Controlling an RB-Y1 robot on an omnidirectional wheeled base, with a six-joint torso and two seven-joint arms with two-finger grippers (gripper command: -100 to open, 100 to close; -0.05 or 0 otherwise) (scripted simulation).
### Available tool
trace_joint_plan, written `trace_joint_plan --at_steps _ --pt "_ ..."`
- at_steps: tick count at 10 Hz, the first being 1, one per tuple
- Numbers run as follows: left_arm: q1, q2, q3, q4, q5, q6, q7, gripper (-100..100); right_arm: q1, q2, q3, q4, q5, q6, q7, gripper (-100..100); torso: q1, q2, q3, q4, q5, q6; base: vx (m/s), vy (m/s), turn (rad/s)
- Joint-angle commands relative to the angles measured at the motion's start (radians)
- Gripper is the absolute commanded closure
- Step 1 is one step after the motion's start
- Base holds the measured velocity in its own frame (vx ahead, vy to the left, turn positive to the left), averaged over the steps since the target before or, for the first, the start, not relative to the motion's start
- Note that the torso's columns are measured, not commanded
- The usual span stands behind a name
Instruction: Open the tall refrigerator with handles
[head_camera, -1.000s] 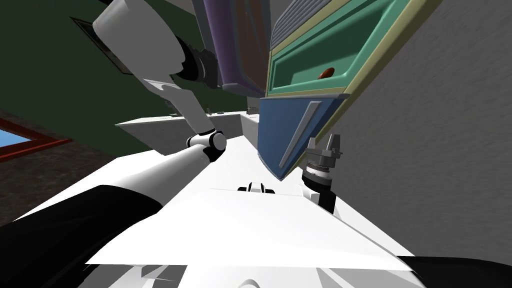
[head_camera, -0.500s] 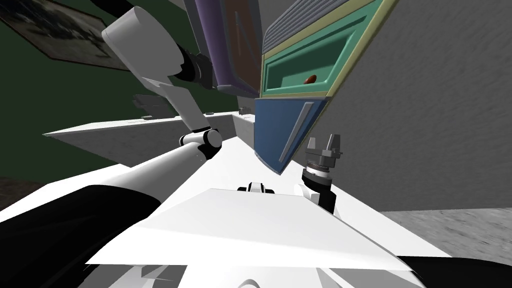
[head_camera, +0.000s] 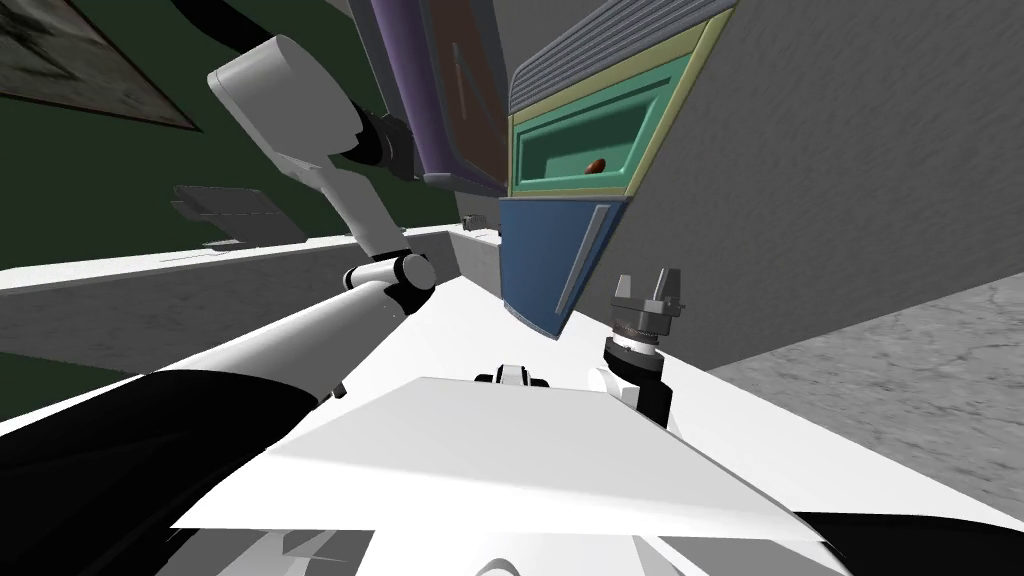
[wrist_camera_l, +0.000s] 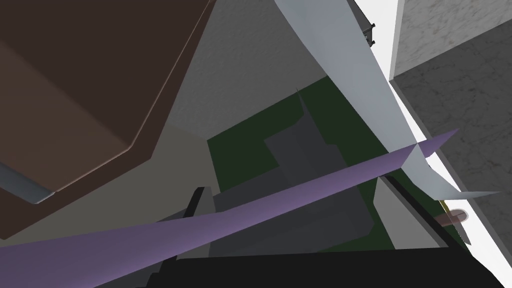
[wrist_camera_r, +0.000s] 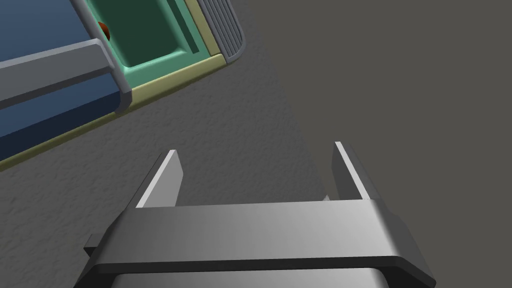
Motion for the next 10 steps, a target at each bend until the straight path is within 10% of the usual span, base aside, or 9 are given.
trace_joint_plan --at_steps 1,4,5,10 --pt "-0.004 0.009 0.005 -0.004 -0.008 -0.039 0.004 100 0.000 0.000 0.000 0.000 0.000 0.000 0.000 0 -0.003 0.001 0.002 0.001 0.000 -0.003 -0.001 0.030 -0.008" --pt "-0.008 0.046 0.025 0.059 -0.019 -0.071 -0.013 100 0.000 0.000 0.000 0.000 0.000 0.000 0.000 0 0.004 0.003 0.000 0.001 0.000 0.001 -0.079 0.105 -0.212" --pt "-0.030 0.051 0.033 0.034 -0.021 0.008 -0.027 -100 0.000 0.000 0.000 0.000 0.000 0.000 0.000 0 0.007 0.004 0.003 0.000 0.002 0.003 -0.046 0.101 -0.107" --pt "-0.074 0.071 0.048 0.013 -0.032 0.076 -0.043 -100 0.000 0.000 0.000 0.000 0.000 0.000 0.000 0 -0.007 0.005 0.002 0.006 -0.007 0.005 0.054 -0.033 0.030"
